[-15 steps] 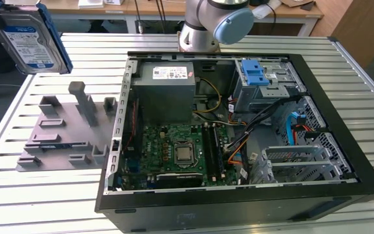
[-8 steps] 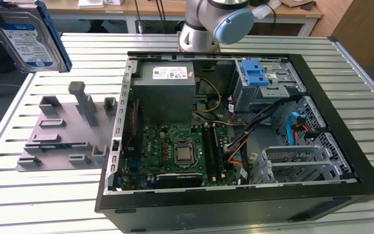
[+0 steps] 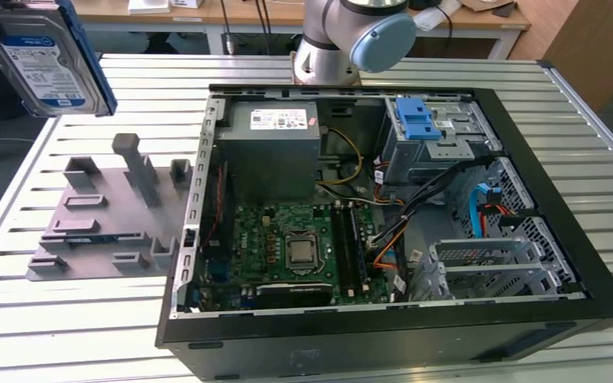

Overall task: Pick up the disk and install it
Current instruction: 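Pick up the disk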

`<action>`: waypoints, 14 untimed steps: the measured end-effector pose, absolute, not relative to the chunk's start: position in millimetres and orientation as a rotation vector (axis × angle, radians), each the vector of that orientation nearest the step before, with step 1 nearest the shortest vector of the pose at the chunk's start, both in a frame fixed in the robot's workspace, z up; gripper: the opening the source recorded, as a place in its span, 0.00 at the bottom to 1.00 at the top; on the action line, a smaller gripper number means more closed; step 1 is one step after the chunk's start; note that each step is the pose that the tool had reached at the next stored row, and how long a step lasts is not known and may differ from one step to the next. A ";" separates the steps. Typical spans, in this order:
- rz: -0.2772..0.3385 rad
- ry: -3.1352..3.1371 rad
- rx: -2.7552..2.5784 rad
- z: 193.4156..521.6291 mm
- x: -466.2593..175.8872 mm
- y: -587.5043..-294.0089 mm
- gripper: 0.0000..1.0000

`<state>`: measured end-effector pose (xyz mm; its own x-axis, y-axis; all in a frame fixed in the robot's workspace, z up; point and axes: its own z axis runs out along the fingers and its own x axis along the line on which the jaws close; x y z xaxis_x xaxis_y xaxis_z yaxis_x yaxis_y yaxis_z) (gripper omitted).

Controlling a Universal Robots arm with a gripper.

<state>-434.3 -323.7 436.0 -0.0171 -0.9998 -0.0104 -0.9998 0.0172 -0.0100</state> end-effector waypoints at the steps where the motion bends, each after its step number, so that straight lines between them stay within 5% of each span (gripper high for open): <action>1: 0.000 2.230 -2.192 436.7 -434.3 -323.7 0.36; 14: 0.000 2.230 -2.192 444.4 -434.3 -323.7 0.36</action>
<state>-434.3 -323.7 444.4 -0.0171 -0.9998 -0.0104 -0.9998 0.0172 -0.0101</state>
